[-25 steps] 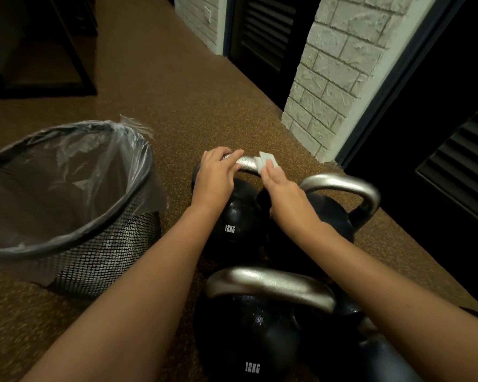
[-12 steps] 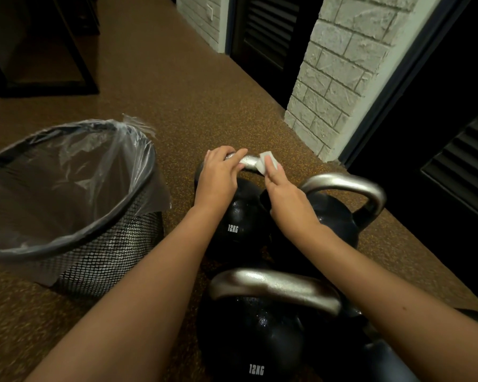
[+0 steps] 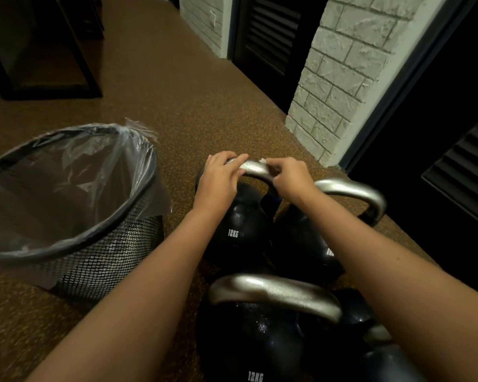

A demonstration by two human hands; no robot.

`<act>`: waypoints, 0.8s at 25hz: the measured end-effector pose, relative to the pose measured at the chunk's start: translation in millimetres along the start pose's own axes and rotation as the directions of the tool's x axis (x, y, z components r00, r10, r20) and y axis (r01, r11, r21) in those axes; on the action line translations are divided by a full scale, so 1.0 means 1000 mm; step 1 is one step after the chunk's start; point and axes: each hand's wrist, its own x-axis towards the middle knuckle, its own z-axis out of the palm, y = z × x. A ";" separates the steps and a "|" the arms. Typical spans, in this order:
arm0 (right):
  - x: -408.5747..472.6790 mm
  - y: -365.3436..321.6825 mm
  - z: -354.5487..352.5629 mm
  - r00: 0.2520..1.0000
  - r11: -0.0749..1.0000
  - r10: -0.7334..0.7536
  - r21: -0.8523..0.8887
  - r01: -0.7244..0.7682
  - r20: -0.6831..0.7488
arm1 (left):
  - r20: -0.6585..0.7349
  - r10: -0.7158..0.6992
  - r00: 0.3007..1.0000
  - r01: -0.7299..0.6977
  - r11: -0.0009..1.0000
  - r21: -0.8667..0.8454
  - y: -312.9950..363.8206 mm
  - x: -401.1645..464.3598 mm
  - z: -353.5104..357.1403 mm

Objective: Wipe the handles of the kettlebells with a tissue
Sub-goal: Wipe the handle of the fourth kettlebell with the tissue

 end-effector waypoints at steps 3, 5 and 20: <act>0.011 -0.003 0.002 0.998 0.998 -0.045 -0.030 0.046 0.044 | 0.095 -0.025 0.995 0.022 0.999 0.032 0.000 0.001 -0.010; 0.006 0.003 0.001 0.997 0.998 -0.067 -0.016 0.068 0.036 | 0.112 -0.006 0.994 -0.005 0.995 0.096 -0.003 -0.003 -0.015; 0.001 0.004 -0.014 0.995 0.999 -0.010 -0.040 0.014 0.096 | 0.014 0.001 1.000 -0.003 0.994 0.106 -0.008 -0.015 -0.016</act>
